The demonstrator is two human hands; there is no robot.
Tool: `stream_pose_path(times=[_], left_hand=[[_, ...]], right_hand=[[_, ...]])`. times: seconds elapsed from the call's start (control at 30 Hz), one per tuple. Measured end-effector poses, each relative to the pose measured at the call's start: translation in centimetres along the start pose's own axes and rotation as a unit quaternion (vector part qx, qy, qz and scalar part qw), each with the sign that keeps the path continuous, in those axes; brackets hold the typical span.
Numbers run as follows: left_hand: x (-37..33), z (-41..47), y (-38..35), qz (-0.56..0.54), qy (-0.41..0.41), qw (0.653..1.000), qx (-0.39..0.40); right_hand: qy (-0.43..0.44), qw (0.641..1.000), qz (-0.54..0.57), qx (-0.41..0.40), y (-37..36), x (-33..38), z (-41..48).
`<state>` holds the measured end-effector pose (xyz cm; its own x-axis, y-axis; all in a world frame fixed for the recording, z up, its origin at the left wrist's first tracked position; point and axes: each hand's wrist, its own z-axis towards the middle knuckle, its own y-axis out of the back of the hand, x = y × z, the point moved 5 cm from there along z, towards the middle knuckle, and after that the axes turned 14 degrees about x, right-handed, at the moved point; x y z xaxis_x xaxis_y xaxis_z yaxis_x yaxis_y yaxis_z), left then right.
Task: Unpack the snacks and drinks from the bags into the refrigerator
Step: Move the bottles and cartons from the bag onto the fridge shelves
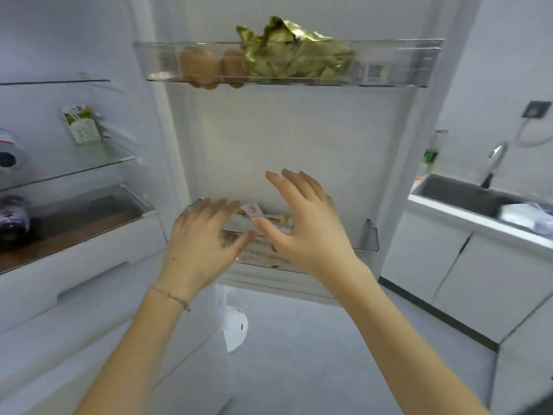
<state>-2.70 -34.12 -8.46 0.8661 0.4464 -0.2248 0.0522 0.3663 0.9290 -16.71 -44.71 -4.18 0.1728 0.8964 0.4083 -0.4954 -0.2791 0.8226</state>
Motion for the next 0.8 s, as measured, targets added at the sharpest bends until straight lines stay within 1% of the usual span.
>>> stream_pose_path(times=[0.2, 0.4, 0.53, 0.63, 0.8], left_hand=[[-14.9, 1.8, -4.2, -0.065, -0.102, 0.992, 0.037], [-29.7, 3.6, -8.4, -0.087, -0.245, 0.962, 0.08], [-38.5, 5.7, -11.4, -0.124, -0.322, 0.933, 0.107], [-44.5, 7.3, -14.3, -0.137, -0.364, 0.914, 0.111], [-54.7, 10.1, -19.8, -0.136, -0.432, 0.88, 0.143]], right_hand=[[-0.122, 0.989, -0.061, -0.058, 8.4, -10.2, -10.4], [-0.255, 0.954, -0.12, -0.102, 15.8, -18.6, -20.6], [-0.34, 0.919, -0.161, -0.115, 20.1, -23.9, -26.6], [-0.42, 0.88, -0.191, -0.11, 22.7, -28.3, -30.9], [-0.522, 0.822, -0.189, -0.125, 26.1, -35.9, -37.9]])
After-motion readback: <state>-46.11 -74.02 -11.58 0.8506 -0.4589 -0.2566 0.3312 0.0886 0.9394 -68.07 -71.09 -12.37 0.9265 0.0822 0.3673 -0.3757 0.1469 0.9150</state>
